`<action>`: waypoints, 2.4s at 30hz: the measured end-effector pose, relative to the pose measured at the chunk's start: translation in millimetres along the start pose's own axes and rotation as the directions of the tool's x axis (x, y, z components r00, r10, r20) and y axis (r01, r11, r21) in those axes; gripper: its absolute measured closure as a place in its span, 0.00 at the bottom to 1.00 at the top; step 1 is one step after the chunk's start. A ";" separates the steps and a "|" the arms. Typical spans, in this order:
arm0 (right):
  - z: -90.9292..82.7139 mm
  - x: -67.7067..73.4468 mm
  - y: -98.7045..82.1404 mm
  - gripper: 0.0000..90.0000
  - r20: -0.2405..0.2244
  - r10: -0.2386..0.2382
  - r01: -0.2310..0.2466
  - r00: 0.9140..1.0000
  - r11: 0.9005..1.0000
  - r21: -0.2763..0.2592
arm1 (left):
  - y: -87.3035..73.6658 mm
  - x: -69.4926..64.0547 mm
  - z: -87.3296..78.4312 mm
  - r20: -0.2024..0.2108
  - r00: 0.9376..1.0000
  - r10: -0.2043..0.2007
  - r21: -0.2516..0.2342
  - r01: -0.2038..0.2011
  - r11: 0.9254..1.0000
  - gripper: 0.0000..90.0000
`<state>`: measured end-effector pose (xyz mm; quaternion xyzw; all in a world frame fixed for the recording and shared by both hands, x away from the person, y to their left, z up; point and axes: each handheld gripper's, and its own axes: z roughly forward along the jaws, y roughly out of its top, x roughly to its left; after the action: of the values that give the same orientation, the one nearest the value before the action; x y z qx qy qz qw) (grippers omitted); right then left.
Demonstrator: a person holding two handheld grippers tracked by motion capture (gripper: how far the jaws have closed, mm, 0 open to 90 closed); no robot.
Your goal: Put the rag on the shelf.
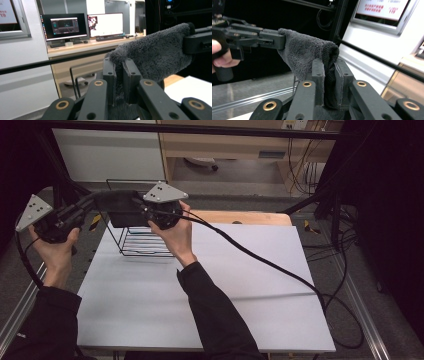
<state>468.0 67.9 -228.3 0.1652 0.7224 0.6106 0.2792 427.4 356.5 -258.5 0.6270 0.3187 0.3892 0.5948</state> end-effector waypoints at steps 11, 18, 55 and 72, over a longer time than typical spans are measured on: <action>4.0 -6.2 -29.3 0.87 -0.008 0.066 -0.066 0.998 0.995 0.076 | -19.7 -4.1 10.4 -0.008 1.000 -0.014 0.093 0.015 0.996 0.89; 3.4 -2.3 -38.0 0.78 -0.003 0.091 -0.091 0.996 0.990 0.105 | -32.5 -4.0 5.3 -0.008 0.999 -0.052 0.182 0.053 0.982 0.81; -73.9 -28.1 -118.8 0.11 0.007 0.312 -0.299 0.950 0.904 0.307 | -97.5 -35.6 4.2 0.018 0.983 -0.181 0.546 0.142 0.826 0.30; -205.6 -64.7 -180.2 0.01 0.113 0.384 -0.399 0.917 0.855 0.332 | -117.3 -98.6 6.3 0.144 0.975 -0.167 0.580 0.054 0.813 0.07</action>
<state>413.0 -168.1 -370.6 0.3684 0.7639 0.5133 0.1312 391.6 278.7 -385.7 0.7908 0.3993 0.1790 0.4279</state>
